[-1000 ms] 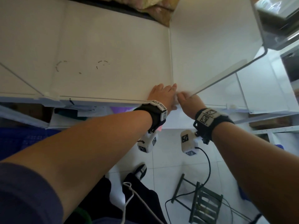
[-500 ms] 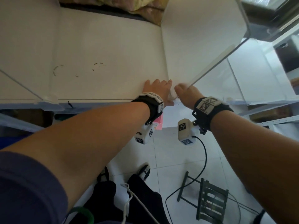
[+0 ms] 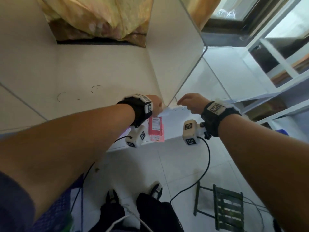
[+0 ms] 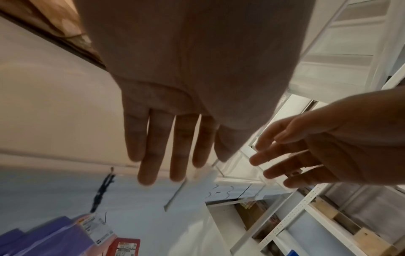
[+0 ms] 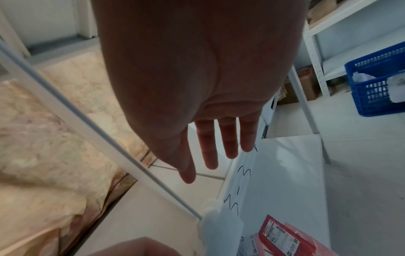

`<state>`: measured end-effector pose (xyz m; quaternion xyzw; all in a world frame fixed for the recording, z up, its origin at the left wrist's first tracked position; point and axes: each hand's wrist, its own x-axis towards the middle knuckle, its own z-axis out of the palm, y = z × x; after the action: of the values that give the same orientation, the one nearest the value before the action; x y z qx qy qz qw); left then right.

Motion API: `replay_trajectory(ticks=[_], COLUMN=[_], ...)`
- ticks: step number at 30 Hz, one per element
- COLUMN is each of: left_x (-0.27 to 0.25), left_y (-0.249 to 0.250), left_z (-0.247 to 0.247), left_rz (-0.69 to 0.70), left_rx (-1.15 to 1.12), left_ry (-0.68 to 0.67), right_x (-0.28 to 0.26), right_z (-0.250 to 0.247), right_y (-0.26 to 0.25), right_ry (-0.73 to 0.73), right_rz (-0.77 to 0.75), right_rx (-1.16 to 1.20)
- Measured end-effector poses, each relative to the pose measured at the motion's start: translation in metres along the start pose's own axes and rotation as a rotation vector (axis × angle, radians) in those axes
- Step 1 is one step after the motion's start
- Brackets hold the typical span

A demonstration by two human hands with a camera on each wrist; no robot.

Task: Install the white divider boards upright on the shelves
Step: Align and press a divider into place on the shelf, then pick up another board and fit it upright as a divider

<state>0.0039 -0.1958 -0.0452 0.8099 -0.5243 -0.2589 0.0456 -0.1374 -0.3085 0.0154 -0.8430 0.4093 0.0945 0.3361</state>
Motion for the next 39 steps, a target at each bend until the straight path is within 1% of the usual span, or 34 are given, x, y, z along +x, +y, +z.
replay_trajectory(ticks=[3,6,7,9,13,16,19,21,24,27,31,34,36,39], left_x=[-0.001,0.000,0.001,0.007,0.020,0.038,0.057,0.065,0.081,0.095,0.124,0.151,0.173,0.200], left_y=[0.020,0.044,0.053,0.080,0.141,0.185,0.224,0.241,0.263,0.274,0.277,0.272,0.269,0.270], left_z=[-0.009,-0.014,-0.013,-0.013,-0.017,-0.017,-0.018,-0.020,-0.020,-0.019,-0.012,-0.005,-0.004,-0.005], left_rz=[0.033,0.067,0.075,0.073,0.070,0.057,0.023,0.004,-0.002,-0.016,-0.045,-0.078,-0.087,-0.060], left_rx=[0.071,0.101,0.107,0.128,0.113,0.041,-0.060,-0.116,-0.077,-0.028,-0.005,-0.038,-0.073,-0.101], left_ry=[-0.080,-0.081,-0.087,-0.099,-0.128,-0.096,-0.032,0.004,0.045,0.086,0.088,0.071,0.085,0.095], right_x=[-0.009,-0.016,-0.016,-0.018,-0.015,-0.020,-0.024,-0.025,-0.020,-0.008,0.017,0.035,0.049,0.066], right_z=[-0.010,-0.021,-0.022,-0.032,-0.057,-0.080,-0.107,-0.122,-0.145,-0.162,-0.178,-0.182,-0.183,-0.187], right_y=[0.005,0.011,0.016,0.035,0.091,0.138,0.184,0.206,0.238,0.258,0.277,0.286,0.288,0.290], right_ry=[-0.016,-0.056,-0.045,-0.065,-0.108,-0.127,-0.142,-0.115,-0.094,-0.078,-0.037,-0.025,-0.007,-0.010], right_rz=[0.110,0.152,0.150,0.135,0.177,0.207,0.243,0.252,0.254,0.268,0.294,0.328,0.359,0.412], right_rx=[0.121,0.160,0.196,0.277,0.414,0.512,0.534,0.515,0.458,0.467,0.492,0.487,0.471,0.402])
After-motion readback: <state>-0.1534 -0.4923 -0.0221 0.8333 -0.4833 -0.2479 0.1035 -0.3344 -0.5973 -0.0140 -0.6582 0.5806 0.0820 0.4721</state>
